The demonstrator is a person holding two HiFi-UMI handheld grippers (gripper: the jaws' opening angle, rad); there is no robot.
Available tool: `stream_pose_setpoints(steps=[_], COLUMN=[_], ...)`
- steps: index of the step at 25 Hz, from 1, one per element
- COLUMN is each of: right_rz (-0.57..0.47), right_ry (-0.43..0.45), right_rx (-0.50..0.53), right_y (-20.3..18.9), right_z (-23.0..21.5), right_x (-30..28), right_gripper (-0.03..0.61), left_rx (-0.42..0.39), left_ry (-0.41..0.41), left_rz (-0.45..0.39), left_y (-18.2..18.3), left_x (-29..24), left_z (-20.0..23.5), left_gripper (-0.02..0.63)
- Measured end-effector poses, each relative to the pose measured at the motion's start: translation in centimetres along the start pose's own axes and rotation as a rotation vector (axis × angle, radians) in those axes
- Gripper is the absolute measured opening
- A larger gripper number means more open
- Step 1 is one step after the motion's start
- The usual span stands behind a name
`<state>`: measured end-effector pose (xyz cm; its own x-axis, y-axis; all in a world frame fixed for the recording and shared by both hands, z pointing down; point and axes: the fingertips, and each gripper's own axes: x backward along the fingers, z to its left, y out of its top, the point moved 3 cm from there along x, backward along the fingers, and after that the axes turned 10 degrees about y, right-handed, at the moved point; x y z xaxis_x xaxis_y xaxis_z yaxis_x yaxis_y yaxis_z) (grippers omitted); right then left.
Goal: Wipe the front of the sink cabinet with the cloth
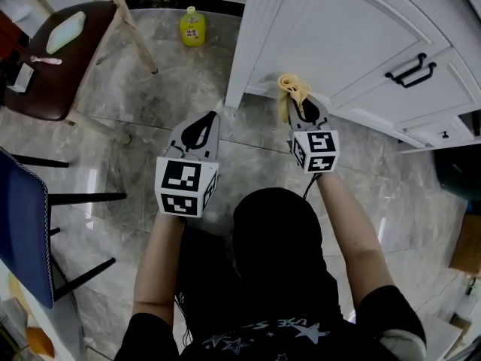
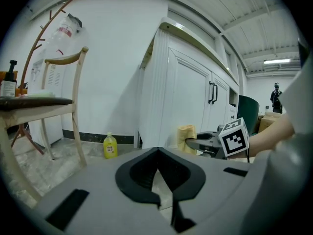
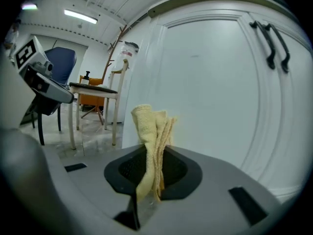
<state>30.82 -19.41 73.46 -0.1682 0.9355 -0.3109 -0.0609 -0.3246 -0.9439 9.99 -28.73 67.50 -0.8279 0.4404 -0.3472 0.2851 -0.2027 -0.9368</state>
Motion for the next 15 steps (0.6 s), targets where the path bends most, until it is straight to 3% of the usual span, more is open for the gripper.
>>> stream_pose_setpoints(steps=[5, 9, 15], right_rz=[0.02, 0.059, 0.083], right_ry=[0.034, 0.042, -0.052], right_rx=[0.04, 0.104, -0.003], right_y=[1.0, 1.1, -0.4], right_z=[2.9, 4.9, 3.6], right_x=[-4.1, -6.4, -5.7], right_gripper=[0.064, 0.064, 0.064], left_rx=[-0.056, -0.027, -0.024], left_ry=[0.038, 0.049, 0.049], left_rz=[-0.017, -0.02, -0.001], left_y=[-0.2, -0.6, -1.6], left_x=[1.2, 2.2, 3.5], left_z=[2.0, 3.4, 4.3], left_gripper=[0.015, 0.015, 0.015])
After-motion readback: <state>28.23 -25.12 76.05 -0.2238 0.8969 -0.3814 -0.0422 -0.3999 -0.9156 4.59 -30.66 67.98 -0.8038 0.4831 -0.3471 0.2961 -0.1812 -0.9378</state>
